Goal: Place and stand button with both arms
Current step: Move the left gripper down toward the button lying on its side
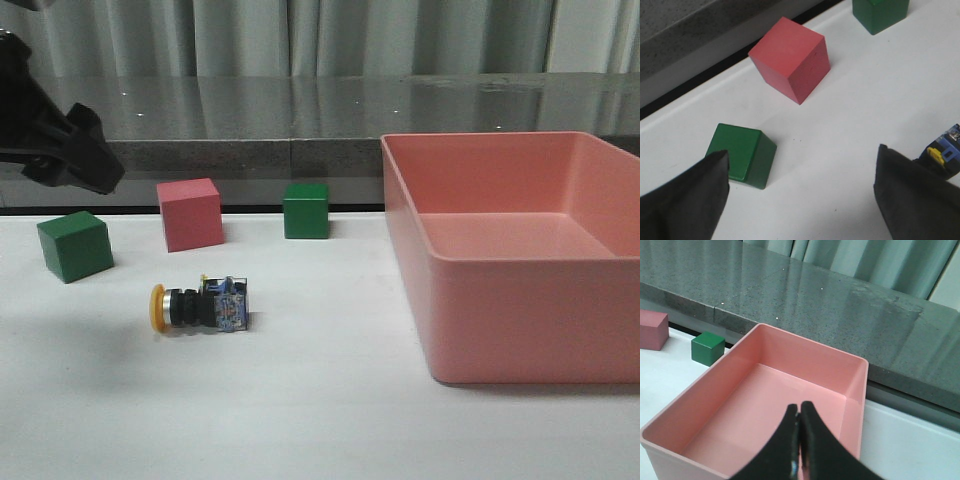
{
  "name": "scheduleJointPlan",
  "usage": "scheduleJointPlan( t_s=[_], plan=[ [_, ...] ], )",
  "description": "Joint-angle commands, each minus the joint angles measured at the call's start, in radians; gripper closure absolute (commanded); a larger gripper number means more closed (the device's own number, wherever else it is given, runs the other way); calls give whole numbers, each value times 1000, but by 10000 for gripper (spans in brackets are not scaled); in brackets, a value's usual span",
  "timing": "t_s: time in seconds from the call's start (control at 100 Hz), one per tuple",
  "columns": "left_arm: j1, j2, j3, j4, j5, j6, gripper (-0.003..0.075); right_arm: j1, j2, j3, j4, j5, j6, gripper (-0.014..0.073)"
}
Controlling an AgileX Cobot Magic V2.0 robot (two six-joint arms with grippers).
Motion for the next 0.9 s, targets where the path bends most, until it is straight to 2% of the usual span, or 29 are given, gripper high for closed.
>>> scheduleJointPlan(
  t_s=[0.0, 0.08, 0.15, 0.22, 0.39, 0.46, 0.54, 0.63, 0.77, 0.89],
  plan=[
    [-17, -4, -72, 0, 0, 45, 151, -5, 1, -28, 8, -72, 0, 703],
    [-22, 12, -109, -46, 69, 120, 151, -5, 1, -28, 8, -72, 0, 703],
    [-22, 14, -132, -161, 122, 265, 151, -5, 1, -28, 8, -72, 0, 703],
    [-19, 14, -149, -316, 177, 476, 151, -5, 1, -28, 8, -72, 0, 703],
    [35, 20, -168, -838, 394, 1099, 151, -5, 1, -28, 8, -72, 0, 703],
    [78, 32, -168, -993, 516, 1267, 151, -5, 1, -28, 8, -72, 0, 703],
    [126, 55, -168, -1087, 634, 1377, 151, -5, 1, -28, 8, -72, 0, 703],
    [173, 92, -168, -1125, 693, 1474, 151, -5, 1, -28, 8, -72, 0, 703],
    [222, 155, -168, -1194, 697, 1591, 152, -5, 1, -28, 8, -72, 0, 703],
    [225, 192, -168, -1226, 655, 1599, 155, -5, 1, -28, 8, -72, 0, 703]
  ],
)
